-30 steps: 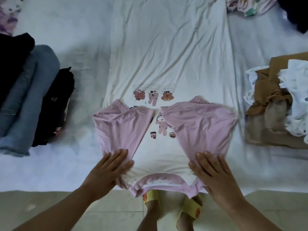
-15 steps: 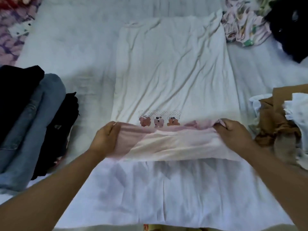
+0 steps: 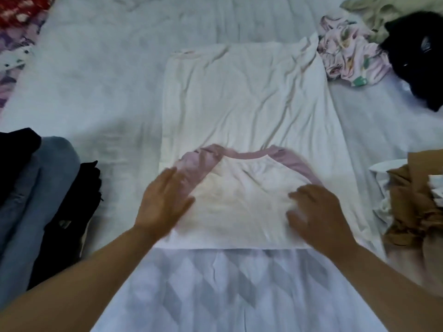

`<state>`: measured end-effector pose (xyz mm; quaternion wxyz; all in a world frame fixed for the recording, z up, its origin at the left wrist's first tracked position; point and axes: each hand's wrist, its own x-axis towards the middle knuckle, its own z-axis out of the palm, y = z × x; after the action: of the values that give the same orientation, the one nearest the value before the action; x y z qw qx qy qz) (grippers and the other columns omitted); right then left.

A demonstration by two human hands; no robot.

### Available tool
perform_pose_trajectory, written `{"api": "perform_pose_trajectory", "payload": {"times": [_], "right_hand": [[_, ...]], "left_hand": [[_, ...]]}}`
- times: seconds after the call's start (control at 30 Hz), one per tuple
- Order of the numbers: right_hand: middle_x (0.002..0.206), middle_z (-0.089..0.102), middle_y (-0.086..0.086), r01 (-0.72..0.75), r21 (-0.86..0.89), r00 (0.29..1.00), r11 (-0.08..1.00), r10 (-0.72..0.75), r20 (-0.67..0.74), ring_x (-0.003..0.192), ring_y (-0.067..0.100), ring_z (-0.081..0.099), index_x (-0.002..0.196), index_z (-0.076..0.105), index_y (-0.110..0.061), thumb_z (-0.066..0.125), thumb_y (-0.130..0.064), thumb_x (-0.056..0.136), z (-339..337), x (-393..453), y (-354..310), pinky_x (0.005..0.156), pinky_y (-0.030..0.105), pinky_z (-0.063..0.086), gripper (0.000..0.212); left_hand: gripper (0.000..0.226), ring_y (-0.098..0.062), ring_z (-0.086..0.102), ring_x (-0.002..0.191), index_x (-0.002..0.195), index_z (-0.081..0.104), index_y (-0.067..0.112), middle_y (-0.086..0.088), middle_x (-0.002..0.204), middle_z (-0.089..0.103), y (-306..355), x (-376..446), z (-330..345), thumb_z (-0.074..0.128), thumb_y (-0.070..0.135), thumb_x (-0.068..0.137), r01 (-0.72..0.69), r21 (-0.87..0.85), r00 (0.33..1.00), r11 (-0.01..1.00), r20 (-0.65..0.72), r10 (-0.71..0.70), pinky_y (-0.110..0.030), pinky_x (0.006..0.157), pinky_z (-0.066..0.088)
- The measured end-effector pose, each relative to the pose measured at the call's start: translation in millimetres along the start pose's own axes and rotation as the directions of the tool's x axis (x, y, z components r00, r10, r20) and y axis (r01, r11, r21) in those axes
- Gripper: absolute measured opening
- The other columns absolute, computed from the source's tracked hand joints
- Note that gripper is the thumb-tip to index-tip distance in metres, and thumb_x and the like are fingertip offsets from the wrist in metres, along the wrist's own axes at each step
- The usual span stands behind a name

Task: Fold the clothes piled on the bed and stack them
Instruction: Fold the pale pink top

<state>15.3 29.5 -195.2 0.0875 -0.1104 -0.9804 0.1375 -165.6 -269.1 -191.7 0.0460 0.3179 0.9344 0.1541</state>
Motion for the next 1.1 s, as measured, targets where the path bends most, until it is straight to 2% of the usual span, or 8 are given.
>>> {"api": "perform_pose_trajectory", "payload": {"times": [0.1, 0.23, 0.33, 0.43, 0.67, 0.87, 0.93, 1.1], "right_hand": [[0.135, 0.054, 0.008, 0.148, -0.082, 0.967, 0.986, -0.126, 0.223, 0.127, 0.027, 0.042, 0.126, 0.057, -0.018, 0.052, -0.051, 0.064, 17, -41, 9, 0.102, 0.043, 0.026, 0.07], [0.149, 0.037, 0.001, 0.118, -0.029, 0.948, 0.993, -0.104, 0.301, 0.136, 0.017, 0.031, 0.141, 0.039, -0.025, 0.049, -0.045, 0.066, 21, -57, 30, 0.109, 0.037, 0.017, 0.078], [0.141, 0.047, 0.003, 0.145, 0.001, 0.95, 0.989, -0.14, 0.278, 0.129, 0.02, 0.045, 0.136, 0.044, -0.021, 0.041, -0.029, 0.074, 20, -52, 40, 0.101, 0.037, 0.028, 0.062], [0.122, 0.064, 0.009, 0.114, 0.01, 0.974, 0.993, -0.114, 0.194, 0.109, 0.029, 0.064, 0.119, 0.063, -0.014, 0.032, -0.012, 0.072, 16, -49, 39, 0.093, 0.034, 0.034, 0.057], [0.093, 0.074, 0.002, 0.214, -0.061, 0.966, 0.975, -0.202, 0.163, 0.081, 0.019, 0.072, 0.093, 0.076, -0.013, 0.035, -0.014, 0.069, -8, -78, 28, 0.087, 0.032, 0.035, 0.047], [0.089, 0.074, -0.006, 0.201, -0.043, 0.944, 0.979, -0.182, 0.276, 0.078, 0.01, 0.072, 0.09, 0.077, -0.02, 0.061, -0.006, 0.048, -24, -141, 10, 0.089, 0.031, 0.035, 0.046], [0.088, 0.074, -0.01, 0.207, -0.042, 0.924, 0.977, -0.181, 0.336, 0.078, 0.007, 0.071, 0.088, 0.077, -0.024, 0.061, -0.01, 0.049, -32, -162, 2, 0.089, 0.029, 0.035, 0.045], [0.082, 0.073, -0.014, 0.211, 0.009, 0.859, 0.977, -0.189, 0.476, 0.072, 0.003, 0.07, 0.081, 0.077, -0.028, 0.038, -0.022, 0.066, -57, -225, -14, 0.083, 0.024, 0.038, 0.043]], "left_hand": [[0.084, -0.025, 0.029, 0.139, 0.14, 0.042, 0.012, -0.013, 0.148, 0.04, -18, -48, 21, 0.035, 0.074, 0.084, -0.314, 0.13, 0.93, 0.941, 0.244, 0.276, -0.04, 0.111, 0.022], [0.076, -0.016, 0.023, 0.141, 0.145, 0.033, 0.02, -0.002, 0.151, 0.033, -35, -66, 27, 0.024, 0.071, 0.089, -0.31, 0.104, 0.915, 0.945, 0.303, 0.267, -0.031, 0.115, 0.009], [0.046, -0.016, 0.044, 0.128, 0.134, 0.046, 0.019, -0.002, 0.138, 0.05, -36, -60, 19, 0.035, 0.045, 0.097, -0.348, 0.028, 0.927, 0.937, 0.161, 0.339, -0.025, 0.109, 0.022], [0.044, -0.022, 0.065, 0.106, 0.12, 0.06, 0.018, -0.005, 0.12, 0.066, -33, -65, 17, 0.057, 0.016, 0.076, -0.364, 0.014, 0.93, 0.931, 0.065, 0.362, -0.027, 0.095, 0.037], [0.037, -0.015, 0.071, 0.069, 0.098, 0.074, 0.024, 0.007, 0.09, 0.074, -24, -87, -11, 0.044, 0.035, 0.08, -0.294, 0.042, 0.94, 0.955, 0.197, 0.28, -0.024, 0.056, 0.054], [0.061, -0.023, 0.065, 0.102, 0.112, 0.061, 0.044, 0.004, 0.111, 0.07, -10, -148, -30, 0.018, 0.066, 0.075, -0.044, -0.12, 0.912, 0.992, 0.401, 0.089, -0.03, 0.085, 0.048], [0.052, -0.019, 0.062, 0.108, 0.116, 0.044, 0.052, 0.006, 0.116, 0.068, 0, -172, -37, 0.017, 0.066, 0.073, -0.023, -0.139, 0.889, 0.99, 0.45, 0.084, -0.025, 0.088, 0.044], [0.039, -0.013, 0.052, 0.121, 0.13, 0.053, 0.038, 0.011, 0.13, 0.059, 26, -241, -49, 0.038, 0.045, 0.095, 0.011, -0.014, 0.844, 1.0, 0.536, -0.002, -0.02, 0.096, 0.036]]}}
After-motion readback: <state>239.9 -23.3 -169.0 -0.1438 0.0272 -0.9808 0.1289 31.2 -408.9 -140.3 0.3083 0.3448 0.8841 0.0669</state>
